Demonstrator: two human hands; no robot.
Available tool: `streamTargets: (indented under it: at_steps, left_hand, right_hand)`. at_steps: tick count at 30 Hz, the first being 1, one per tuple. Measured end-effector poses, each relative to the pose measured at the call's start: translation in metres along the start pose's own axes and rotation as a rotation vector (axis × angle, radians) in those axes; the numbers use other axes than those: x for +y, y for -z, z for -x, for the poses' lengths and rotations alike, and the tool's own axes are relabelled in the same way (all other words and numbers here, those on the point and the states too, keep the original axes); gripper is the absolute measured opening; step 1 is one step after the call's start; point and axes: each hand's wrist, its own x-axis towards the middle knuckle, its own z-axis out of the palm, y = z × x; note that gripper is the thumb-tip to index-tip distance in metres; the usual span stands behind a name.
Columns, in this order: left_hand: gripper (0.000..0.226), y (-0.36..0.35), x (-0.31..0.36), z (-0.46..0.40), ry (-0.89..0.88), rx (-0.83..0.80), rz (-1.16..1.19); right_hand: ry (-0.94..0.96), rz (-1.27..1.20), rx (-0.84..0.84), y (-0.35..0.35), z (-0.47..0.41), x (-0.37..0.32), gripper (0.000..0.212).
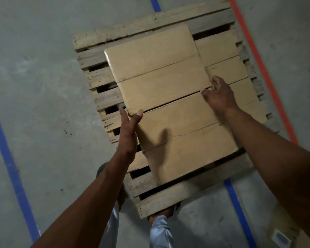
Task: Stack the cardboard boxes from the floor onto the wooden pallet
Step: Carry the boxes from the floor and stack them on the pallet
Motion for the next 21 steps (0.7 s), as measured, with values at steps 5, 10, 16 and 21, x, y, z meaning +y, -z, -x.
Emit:
streamTargets:
  at_steps: [5, 10, 16, 21]
  left_hand:
    - [0.114, -0.007, 0.006, 0.001, -0.016, 0.072, 0.103]
    - [0.116, -0.008, -0.006, -0.002, 0.028, 0.202, 0.151]
    - [0.034, -0.018, 0.005, 0.004, -0.060, 0.233, 0.146]
    - [0.044, -0.007, 0.002, 0.002, 0.004, 0.244, 0.103]
  right_hand:
    - [0.010, -0.047, 0.019, -0.015, -0.042, 0.035, 0.089]
    - [0.022, -0.119, 0.053, -0.017, -0.037, 0.035, 0.091]
    - [0.014, -0.123, 0.069, -0.020, -0.041, 0.034, 0.067]
    - [0.021, -0.113, 0.166, -0.019, -0.006, 0.002, 0.078]
